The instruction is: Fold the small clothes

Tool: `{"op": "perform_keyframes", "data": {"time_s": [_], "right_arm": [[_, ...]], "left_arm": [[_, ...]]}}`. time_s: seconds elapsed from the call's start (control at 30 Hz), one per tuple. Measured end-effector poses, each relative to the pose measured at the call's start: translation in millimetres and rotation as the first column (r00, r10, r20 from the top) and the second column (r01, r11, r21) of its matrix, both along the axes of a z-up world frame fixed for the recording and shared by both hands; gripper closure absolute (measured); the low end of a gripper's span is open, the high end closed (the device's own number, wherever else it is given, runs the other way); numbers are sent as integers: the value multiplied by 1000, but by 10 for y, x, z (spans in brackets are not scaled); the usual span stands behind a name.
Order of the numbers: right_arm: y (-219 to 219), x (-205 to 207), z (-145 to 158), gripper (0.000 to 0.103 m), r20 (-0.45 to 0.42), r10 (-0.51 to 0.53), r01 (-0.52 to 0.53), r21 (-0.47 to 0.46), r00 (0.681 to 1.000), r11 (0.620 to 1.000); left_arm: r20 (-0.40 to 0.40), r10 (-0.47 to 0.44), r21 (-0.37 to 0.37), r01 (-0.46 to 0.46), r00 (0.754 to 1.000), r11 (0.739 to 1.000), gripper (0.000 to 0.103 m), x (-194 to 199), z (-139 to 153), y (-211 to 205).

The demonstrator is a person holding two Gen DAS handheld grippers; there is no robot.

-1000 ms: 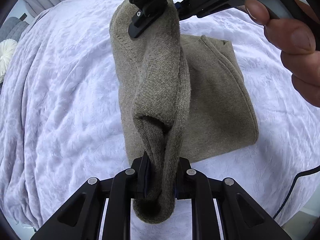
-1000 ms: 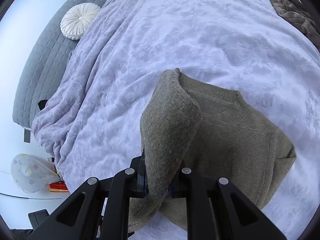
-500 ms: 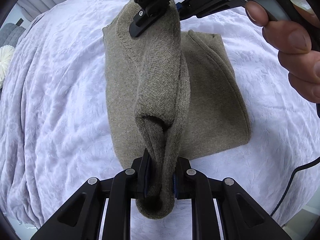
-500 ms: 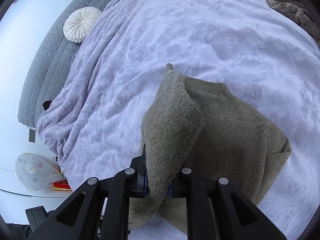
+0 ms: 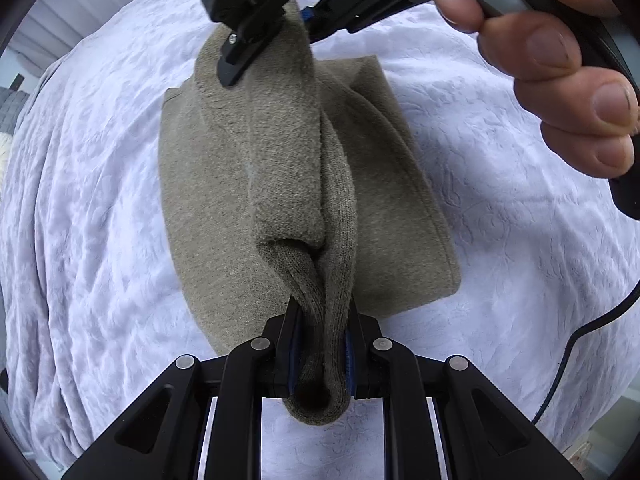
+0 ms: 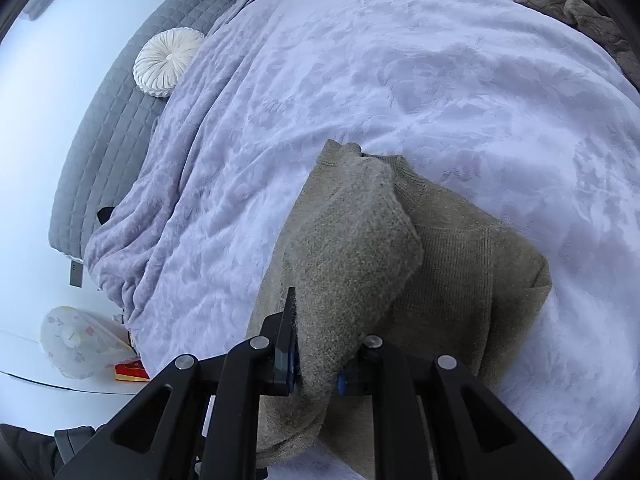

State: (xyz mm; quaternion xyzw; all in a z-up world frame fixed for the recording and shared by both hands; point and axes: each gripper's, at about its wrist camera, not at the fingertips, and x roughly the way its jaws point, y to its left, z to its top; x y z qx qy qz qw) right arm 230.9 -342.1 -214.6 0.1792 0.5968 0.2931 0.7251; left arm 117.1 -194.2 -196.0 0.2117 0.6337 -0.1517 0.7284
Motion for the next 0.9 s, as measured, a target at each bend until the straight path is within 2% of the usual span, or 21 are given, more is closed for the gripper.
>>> {"op": "perform_keyframes", "data": {"time_s": [0.43,0.73,0.9], "right_arm": [[-187,0,-74,88,5,9,-9,2,1000,1000],[-139,5,113,88,53,55,-55,-5,997,998],[-82,15,142,88,69,82,-80,-28,994,996]], "left_arm": [[-31,-17,-22,16,999,1000,84,-6,-20,-173],[-29,-8,-47,7,1000,999,84,32,71,-212],[-59,14,-76,-18,998,997,85,66,60,-193]]}}
